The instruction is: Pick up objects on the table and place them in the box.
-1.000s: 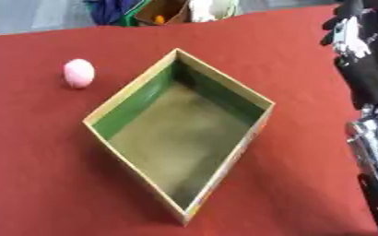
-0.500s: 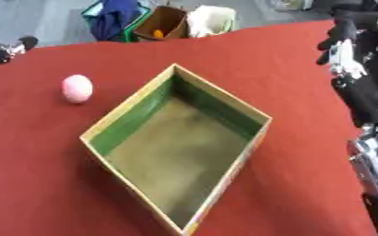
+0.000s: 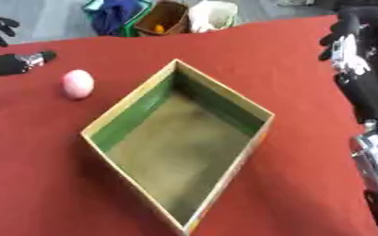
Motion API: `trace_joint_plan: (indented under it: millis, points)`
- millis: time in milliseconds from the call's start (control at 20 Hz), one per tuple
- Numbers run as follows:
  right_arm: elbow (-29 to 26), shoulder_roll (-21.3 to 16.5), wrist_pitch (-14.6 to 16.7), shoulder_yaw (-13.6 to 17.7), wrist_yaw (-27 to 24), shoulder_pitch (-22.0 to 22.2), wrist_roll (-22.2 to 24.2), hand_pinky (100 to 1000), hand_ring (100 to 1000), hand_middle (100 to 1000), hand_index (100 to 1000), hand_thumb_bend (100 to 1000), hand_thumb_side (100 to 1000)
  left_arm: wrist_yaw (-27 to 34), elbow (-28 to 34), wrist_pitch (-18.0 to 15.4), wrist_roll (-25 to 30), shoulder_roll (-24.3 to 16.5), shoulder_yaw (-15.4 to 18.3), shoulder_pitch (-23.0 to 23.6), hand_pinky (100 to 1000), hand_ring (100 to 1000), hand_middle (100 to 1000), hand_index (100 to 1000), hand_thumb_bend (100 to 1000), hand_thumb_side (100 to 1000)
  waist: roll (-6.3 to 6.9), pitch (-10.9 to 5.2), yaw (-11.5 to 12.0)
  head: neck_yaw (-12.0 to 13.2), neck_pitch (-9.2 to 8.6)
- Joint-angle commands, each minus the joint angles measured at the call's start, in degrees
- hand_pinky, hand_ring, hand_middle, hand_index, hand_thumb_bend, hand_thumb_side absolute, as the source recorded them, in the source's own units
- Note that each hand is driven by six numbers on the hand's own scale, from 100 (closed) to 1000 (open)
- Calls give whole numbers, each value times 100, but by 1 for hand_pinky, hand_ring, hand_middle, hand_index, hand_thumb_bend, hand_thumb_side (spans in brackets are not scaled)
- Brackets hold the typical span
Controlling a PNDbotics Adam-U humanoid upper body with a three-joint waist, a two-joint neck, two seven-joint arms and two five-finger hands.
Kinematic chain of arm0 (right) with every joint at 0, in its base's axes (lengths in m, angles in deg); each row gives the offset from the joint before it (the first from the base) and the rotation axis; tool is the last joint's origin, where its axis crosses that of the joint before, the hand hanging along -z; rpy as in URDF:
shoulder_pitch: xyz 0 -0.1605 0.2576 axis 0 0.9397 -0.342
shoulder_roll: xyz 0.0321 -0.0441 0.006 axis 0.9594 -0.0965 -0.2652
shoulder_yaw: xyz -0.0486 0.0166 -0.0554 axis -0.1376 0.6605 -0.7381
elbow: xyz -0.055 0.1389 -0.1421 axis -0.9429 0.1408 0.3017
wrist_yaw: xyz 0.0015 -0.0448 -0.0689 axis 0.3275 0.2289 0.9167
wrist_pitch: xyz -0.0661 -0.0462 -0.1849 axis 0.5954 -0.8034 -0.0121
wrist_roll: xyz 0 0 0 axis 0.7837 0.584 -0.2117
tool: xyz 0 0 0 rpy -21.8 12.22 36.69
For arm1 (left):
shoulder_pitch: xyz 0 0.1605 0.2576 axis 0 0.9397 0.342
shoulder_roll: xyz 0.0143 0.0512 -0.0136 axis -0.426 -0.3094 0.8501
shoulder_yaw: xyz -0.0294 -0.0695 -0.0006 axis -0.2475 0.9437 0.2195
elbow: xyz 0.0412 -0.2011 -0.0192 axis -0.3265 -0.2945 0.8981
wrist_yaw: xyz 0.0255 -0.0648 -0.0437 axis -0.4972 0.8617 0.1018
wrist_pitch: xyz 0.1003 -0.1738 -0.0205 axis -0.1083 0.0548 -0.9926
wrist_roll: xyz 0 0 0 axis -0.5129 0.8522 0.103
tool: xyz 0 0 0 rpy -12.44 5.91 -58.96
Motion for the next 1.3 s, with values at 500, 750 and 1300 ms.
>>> trace_joint_plan:
  millis: [500,750,1300]
  points:
    - [-119,-8,-53,-10,29,-78,15,373,494,497,626,100,330,614,89,-208,429,48,-71,-99,561,692,719,875,738,691,-8,-4,-86,46,-19]
    - [-119,2,-69,-22,31,-94,19,374,493,496,625,100,327,894,171,-351,577,40,-153,-24,558,679,701,857,755,670,-12,22,-82,-15,-75]
    - [-119,27,-111,-49,68,-115,32,372,492,495,624,100,323,902,-21,-325,976,77,-178,34,552,680,694,846,742,637,-9,85,-117,-55,-180]
